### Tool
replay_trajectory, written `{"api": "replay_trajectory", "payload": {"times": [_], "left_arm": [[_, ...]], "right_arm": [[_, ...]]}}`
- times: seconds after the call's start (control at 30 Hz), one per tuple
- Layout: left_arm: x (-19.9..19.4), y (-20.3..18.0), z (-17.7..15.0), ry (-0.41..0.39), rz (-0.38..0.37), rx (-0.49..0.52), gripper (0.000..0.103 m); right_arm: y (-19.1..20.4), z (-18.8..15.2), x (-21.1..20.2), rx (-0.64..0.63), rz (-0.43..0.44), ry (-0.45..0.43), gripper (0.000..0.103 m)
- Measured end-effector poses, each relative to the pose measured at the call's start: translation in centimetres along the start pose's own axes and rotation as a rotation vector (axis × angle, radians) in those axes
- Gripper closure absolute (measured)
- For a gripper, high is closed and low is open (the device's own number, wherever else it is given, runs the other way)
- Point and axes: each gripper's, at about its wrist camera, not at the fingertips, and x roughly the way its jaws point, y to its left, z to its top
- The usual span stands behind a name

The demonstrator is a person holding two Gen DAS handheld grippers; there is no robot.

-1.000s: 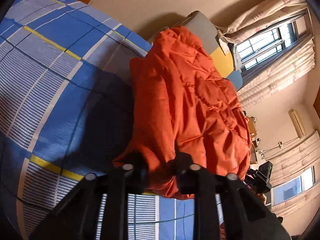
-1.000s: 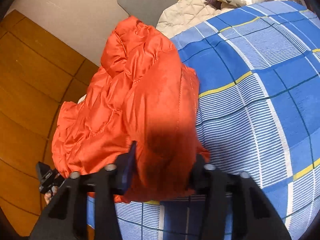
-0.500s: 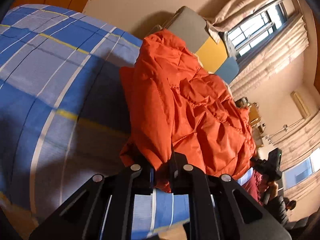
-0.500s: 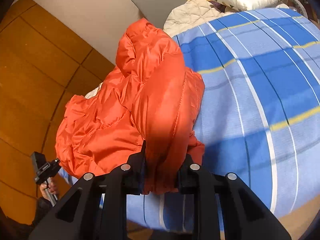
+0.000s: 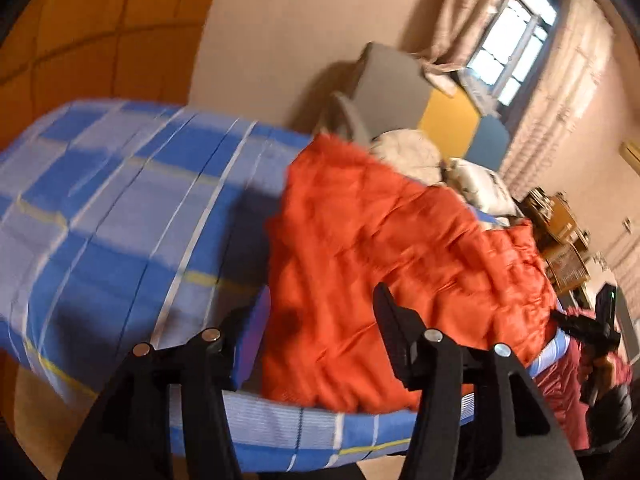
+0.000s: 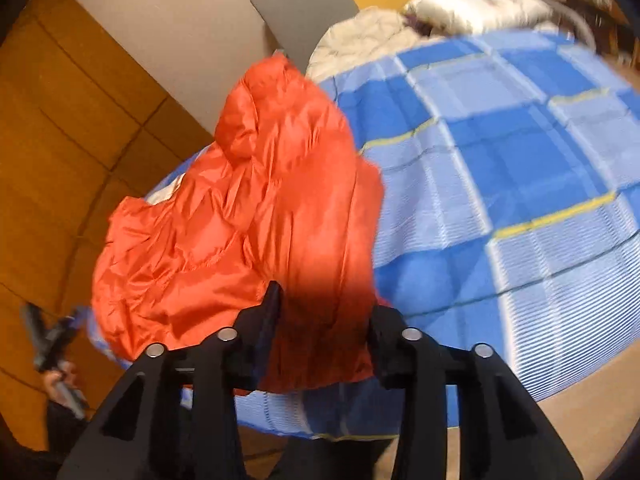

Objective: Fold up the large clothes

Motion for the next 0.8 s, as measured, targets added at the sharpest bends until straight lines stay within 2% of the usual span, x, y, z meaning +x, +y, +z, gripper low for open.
{"api": "replay_trajectory", "payload": {"times": [0.1,0.17,0.2,0.37,0.53,0.6,0.67,0.7,0.73,0.8], "left_arm": [[0.6,-2.2,1.5,-0.008,-0.047,0.048,0.042],[1.9,-4.1,2.8,0.002,-0.089,0.084,0.04],[2.6,-5.1,3.4,0.01,-0.1,0.1,0.035],[6.0,-9.1,5.2,0.054,-0.136,0.165,0.033],[9.4,-11.0,6.4,0.116,-0.122,0.199,0.035],[10.7,-11.2,6.5,0.152,-0.125,0.215,0.05],[11.8,-11.3,6.5,0.174,-0.11,0.224,0.06],[12.3,-11.4,6.4,0.186,-0.114,0.232,0.073],[12.6,-11.5,6.3,0.192,-0.111,0.239,0.079],[13.2,-11.6,6.0,0.197,-0.108,0.247,0.091]], "right_arm": [[1.0,1.5,-1.9,-0.028,-0.03,-0.082,0.046],[2.4,2.5,-2.0,-0.076,-0.032,-0.097,0.046],[3.3,2.9,-1.9,-0.097,-0.028,-0.1,0.046],[8.6,5.1,1.5,-0.24,-0.003,-0.071,0.046],[12.5,7.1,6.8,-0.355,-0.074,-0.004,0.046],[12.7,7.5,8.5,-0.363,-0.099,0.032,0.046],[12.6,7.9,10.3,-0.369,-0.125,0.071,0.046],[12.5,7.9,10.8,-0.37,-0.129,0.08,0.048],[12.3,7.9,11.4,-0.373,-0.134,0.092,0.052],[12.2,7.9,11.8,-0.372,-0.133,0.102,0.069]]}}
